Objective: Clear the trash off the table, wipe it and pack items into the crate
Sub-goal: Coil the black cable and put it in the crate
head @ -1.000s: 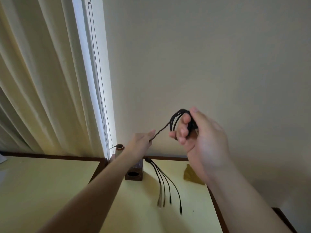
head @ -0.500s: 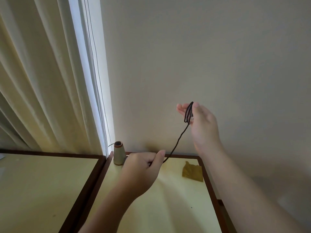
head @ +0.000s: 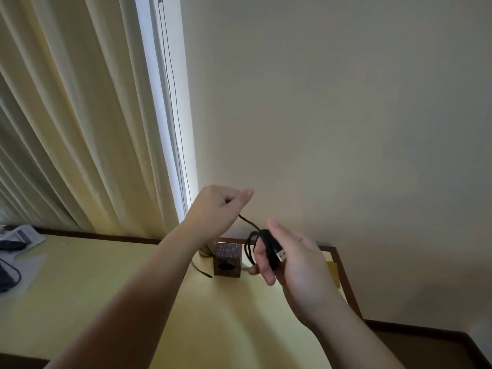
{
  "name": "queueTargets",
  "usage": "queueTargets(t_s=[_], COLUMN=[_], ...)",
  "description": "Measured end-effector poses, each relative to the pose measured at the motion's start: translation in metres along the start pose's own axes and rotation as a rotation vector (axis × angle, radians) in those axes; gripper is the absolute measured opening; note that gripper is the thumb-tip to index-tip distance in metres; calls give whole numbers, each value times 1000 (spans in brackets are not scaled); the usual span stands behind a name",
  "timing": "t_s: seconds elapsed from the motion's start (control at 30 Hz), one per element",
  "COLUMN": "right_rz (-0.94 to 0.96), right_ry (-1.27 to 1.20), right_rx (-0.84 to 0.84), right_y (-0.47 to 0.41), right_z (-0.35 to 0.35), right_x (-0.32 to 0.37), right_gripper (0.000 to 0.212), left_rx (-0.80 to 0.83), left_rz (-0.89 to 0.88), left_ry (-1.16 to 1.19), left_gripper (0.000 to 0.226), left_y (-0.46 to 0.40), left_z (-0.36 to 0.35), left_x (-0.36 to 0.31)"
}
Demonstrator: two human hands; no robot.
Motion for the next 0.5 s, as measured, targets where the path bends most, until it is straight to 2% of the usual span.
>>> queueTargets(t_s=[0.1, 0.2, 0.3, 0.4, 0.5], right_rz=[-28, 20, 75, 143, 282], right_ry=[-163, -264, -281, -295, -335], right_rx=[-24, -21, -44, -70, -133], right_y=[3, 1, -6, -15, -21], right_z=[5, 5, 8, 16, 35], right_x=[11, 30, 42, 59, 85], right_gripper=[47, 34, 31, 34, 31], left_rx=[17, 27, 20, 6, 21], left_rz=[140, 188, 183, 285, 324], left_ry=[88, 261, 388, 501, 387], left_gripper=[70, 83, 65, 63, 65], left_y=[18, 38, 58, 84, 112], left_z=[-18, -42, -66, -93, -106], left_x=[28, 47, 57, 70, 80])
Point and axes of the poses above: each hand's wrist, its own y-axis away from the middle knuckle, its own z-axis out of the back of the hand, x = y × z, the point moved 9 cm from there along -y, towards the middle knuckle, and after that the axes turned 11 degrees about y, right-handed, at the moved point
